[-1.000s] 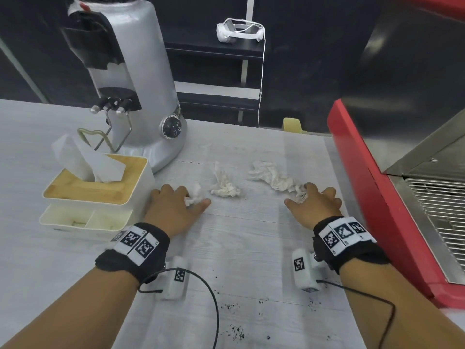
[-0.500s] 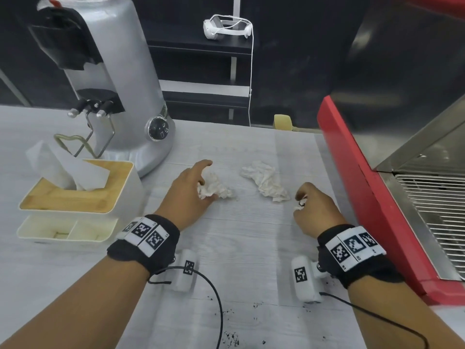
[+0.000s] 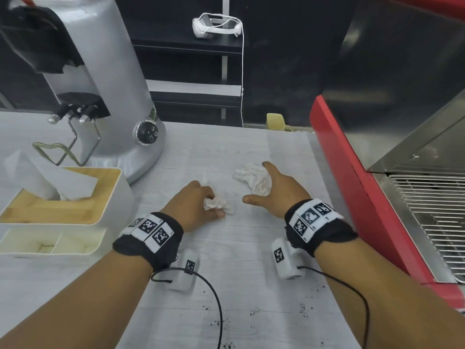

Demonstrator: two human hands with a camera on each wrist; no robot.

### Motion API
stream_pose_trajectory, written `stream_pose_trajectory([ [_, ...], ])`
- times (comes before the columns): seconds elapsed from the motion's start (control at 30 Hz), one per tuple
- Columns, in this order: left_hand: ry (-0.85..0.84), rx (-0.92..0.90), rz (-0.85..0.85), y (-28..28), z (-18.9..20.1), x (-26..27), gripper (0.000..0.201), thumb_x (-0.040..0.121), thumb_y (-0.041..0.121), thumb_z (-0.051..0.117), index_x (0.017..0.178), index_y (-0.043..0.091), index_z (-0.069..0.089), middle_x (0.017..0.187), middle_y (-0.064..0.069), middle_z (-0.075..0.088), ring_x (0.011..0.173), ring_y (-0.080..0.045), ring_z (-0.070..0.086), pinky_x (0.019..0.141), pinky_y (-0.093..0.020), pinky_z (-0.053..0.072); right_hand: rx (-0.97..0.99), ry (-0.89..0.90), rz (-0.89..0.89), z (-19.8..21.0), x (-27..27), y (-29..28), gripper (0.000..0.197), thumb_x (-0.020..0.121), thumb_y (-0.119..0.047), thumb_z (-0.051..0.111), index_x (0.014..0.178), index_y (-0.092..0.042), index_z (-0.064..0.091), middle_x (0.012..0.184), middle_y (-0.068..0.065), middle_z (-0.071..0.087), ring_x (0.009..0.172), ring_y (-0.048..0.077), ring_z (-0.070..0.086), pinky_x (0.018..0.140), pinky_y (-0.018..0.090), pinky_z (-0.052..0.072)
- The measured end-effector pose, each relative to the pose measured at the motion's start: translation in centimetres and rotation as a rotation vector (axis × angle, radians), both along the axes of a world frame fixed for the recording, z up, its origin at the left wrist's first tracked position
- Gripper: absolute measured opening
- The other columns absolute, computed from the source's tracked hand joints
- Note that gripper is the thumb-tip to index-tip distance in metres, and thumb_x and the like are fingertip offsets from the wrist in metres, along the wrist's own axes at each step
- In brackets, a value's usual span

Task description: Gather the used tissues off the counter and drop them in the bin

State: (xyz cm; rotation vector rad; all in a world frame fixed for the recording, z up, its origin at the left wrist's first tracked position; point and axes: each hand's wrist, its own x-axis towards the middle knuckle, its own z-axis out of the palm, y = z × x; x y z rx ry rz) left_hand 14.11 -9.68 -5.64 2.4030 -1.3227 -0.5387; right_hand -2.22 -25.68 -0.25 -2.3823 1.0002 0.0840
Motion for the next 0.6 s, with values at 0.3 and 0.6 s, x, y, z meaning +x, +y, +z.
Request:
stream_pose_trajectory([
  [0.3,0.117,-0.249,0.132,2.3,1.4,-0.8,0.084,0.057,0.099,0.027,0.079,0.024,0.059,0.081,0.007,0.054,0.076,-0.006,0.051,0.065,-0.026,0.034,-0.075,0.166,0.09,-3.0,3.0,-0.8,0.064,0.085,-0.073,0.049,0.126,-0.024,0.056,0.12,-0.003,0.064,0.103,0.02,0.06,0.079,0.031,0.043],
  [0.6,0.145,-0.453,0.264,2.9,3.3,-3.1,0.046,0.063,0.051,0.083,0.066,0.018,0.051,0.069,0.003,0.056,0.057,-0.006,0.044,0.052,-0.016,0.035,0.036,-0.333,-0.131,-2.4,-0.9,1.6,0.042,0.073,-0.029,0.081,0.055,-0.014,0.046,0.075,0.004,0.061,0.069,0.017,0.061,0.059,0.026,0.048],
])
